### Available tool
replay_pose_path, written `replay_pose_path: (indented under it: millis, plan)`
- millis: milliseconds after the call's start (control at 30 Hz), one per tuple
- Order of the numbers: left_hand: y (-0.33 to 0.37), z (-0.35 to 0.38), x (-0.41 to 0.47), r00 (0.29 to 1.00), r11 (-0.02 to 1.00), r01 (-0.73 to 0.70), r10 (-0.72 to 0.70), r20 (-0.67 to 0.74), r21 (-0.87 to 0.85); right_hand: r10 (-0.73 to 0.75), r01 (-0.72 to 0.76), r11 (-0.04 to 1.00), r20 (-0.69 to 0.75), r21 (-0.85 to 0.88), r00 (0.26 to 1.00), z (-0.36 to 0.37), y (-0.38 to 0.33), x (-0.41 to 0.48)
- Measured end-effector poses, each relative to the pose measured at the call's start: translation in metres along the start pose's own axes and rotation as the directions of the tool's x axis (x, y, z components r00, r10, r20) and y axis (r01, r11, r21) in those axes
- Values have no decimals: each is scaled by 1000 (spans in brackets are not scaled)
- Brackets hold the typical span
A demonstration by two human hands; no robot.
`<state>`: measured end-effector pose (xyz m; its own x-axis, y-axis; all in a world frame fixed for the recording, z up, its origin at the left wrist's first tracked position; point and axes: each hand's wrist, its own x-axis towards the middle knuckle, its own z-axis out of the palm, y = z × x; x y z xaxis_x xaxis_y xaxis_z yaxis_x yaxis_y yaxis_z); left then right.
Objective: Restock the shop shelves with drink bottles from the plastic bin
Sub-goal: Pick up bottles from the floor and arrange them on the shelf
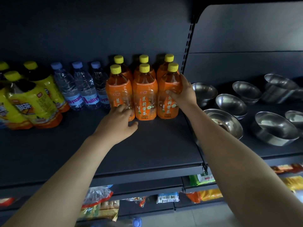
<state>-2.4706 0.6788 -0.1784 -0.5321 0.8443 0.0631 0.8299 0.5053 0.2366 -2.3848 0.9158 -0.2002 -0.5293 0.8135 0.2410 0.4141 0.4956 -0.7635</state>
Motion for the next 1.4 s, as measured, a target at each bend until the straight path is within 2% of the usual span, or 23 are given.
replay_pose_path:
  millis: [233,567,667,867,1167,1400]
  plan:
    - [1,-18,-16,1000,1000,3,-3,-19,2,39,-32,992,54,-121,998,-6,-13,-9]
    - [14,-55,-61,997,999,12,-8,-77,43,43,8,965,188,-264,981,-50,-35,-73]
    - [23,-63,-85,995,998,34,-29,-101,55,5,70,950,237,-305,971,-71,-48,-107]
    - [46,-74,-157,983,991,123,-115,-146,50,-146,249,908,302,-337,942,-118,-70,-193]
    - [90,-71,-314,950,958,283,-273,-149,48,-185,353,861,423,-366,887,-172,-68,-335]
    - [93,-64,-401,930,938,340,-324,-176,69,-158,391,835,511,-387,845,-173,-67,-412]
